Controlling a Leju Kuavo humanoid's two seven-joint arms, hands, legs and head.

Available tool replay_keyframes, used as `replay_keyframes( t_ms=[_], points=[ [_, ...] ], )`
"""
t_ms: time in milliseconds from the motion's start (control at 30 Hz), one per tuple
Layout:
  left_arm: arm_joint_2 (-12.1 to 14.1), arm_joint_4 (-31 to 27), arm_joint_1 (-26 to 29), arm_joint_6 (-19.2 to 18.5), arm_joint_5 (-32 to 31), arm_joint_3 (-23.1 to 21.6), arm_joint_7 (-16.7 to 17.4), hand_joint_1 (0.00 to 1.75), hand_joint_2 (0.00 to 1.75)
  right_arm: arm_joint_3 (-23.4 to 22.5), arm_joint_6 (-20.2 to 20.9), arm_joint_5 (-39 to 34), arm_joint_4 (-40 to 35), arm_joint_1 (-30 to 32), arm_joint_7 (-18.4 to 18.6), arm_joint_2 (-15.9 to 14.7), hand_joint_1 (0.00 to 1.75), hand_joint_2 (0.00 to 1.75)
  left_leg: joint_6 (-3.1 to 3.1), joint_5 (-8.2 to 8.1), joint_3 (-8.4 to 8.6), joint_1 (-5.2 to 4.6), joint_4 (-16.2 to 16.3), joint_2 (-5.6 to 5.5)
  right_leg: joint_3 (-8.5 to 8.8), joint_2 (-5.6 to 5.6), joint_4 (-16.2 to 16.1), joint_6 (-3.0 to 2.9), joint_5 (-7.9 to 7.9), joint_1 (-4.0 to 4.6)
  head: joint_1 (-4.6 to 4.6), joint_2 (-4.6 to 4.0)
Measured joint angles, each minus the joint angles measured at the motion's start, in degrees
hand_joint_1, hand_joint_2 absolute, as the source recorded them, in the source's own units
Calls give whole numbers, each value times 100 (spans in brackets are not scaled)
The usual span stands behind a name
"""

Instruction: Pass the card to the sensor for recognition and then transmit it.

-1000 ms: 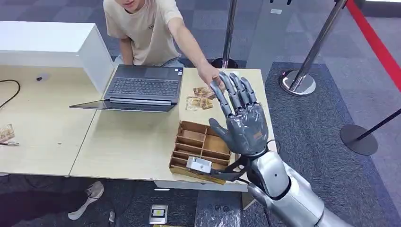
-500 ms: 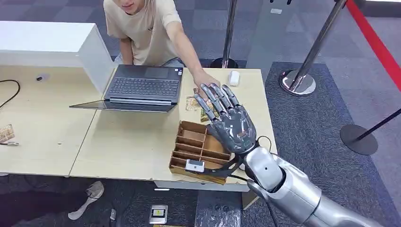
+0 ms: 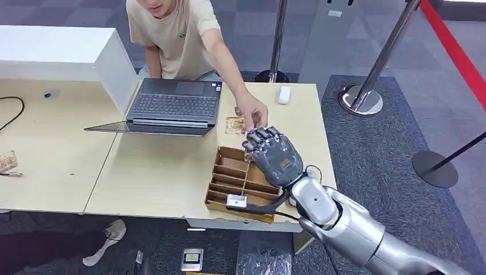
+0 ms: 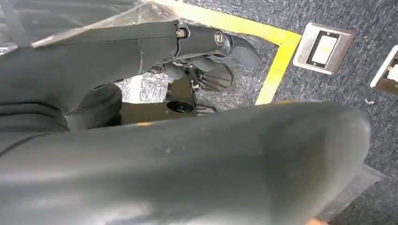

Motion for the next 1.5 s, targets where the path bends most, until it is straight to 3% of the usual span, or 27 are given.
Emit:
replay_keyframes(
  t_ms=[667, 767, 800, 900, 967, 1067, 1133, 1233, 1500],
  points=[
    [-68, 0, -60, 2, -133, -96, 39, 0, 0, 46, -114, -297, 193, -62, -44, 157, 175, 175, 0, 0, 1, 0, 0, 1, 0, 0, 0, 0, 0, 0, 0, 0],
    [-70, 0, -64, 2, -122, -96, 35, 0, 0, 15, -370, -580, 190, -42, 44, 186, 175, 175, 0, 0, 2, 0, 0, 2, -1, 0, 0, 0, 0, 0, 0, 0],
    [-70, 0, -65, 15, -89, -96, 9, 0, 0, -13, -574, -860, 184, -7, 59, 206, 175, 175, 0, 0, 2, 1, 0, 2, 0, 0, 0, 0, 0, 0, -2, 0],
    [-72, 0, -27, 90, 63, -92, -175, 0, 0, -344, -1222, -2901, 14, 347, -6, 275, 175, 175, 0, -1, 3, 0, 0, 0, 3, -1, -2, 0, -1, 0, 2, 0],
    [-65, 2, 49, 131, 122, -83, -275, 0, 0, -710, -1189, -4389, -153, 681, -227, 284, 175, 175, 2, -3, 2, 0, 0, -3, 2, -1, -3, 1, -1, 0, 2, 0],
    [-46, 2, 149, 142, 151, -81, -326, 0, 0, -1155, -1055, -5227, -295, 1024, -462, 256, 175, 175, 1, -5, -2, -1, 0, 1, -5, 2, -4, 1, -1, -1, 0, 0],
    [-22, 2, 165, 146, 164, -76, -374, 0, 0, -1491, -659, -6185, -260, 1157, -588, 243, 175, 175, 1, -6, -1, -1, 0, 0, -3, 2, -6, 1, -1, -1, 0, 0],
    [4, 2, 179, 146, 162, -76, -376, 0, 0, -1866, -391, -6712, -81, 1257, -769, 212, 175, 175, 2, -4, -4, -1, 0, -2, -3, -2, -6, 1, -1, -1, 2, 0],
    [26, 2, 171, 149, 160, -76, -374, 0, 0, -2330, -350, -6791, 212, 1302, -872, 221, 175, 175, 2, -4, -1, -1, 0, 0, -3, 1, -4, 0, 0, -1, 0, 0]
  ],
)
